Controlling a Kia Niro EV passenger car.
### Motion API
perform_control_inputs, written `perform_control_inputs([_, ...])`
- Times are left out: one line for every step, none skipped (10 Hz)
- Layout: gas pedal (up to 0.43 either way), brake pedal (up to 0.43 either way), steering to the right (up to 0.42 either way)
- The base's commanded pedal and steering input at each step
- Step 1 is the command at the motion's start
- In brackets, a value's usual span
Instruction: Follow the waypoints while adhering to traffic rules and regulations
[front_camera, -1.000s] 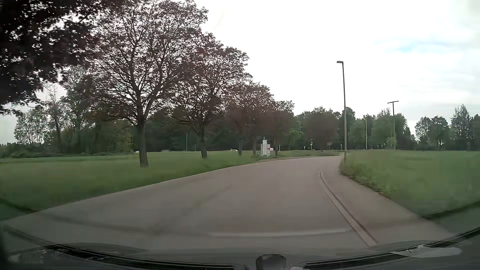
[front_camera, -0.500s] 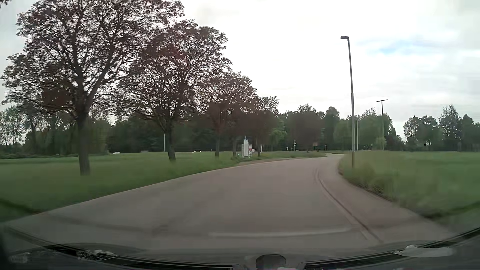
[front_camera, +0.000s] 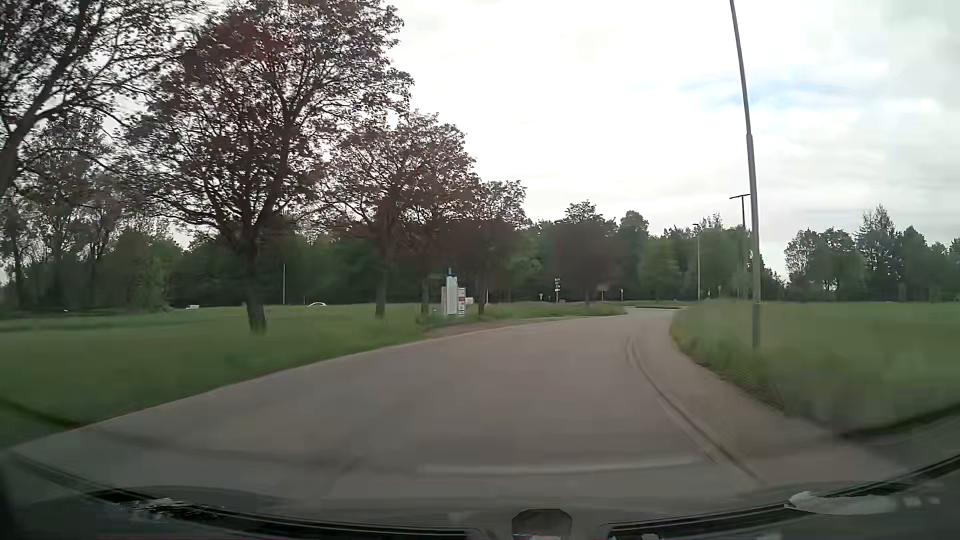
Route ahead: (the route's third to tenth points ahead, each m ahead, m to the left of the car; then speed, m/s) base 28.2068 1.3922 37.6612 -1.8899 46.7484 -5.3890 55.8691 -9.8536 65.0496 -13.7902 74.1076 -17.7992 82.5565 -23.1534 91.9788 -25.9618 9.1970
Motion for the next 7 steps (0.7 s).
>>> perform_control_inputs([0.059,0.0,0.06])
perform_control_inputs([0.059,0.0,0.06])
perform_control_inputs([0.059,0.0,0.06])
perform_control_inputs([0.059,0.0,0.059])
perform_control_inputs([0.059,0.0,0.059])
perform_control_inputs([0.059,0.0,0.058])
perform_control_inputs([0.059,0.0,0.057])
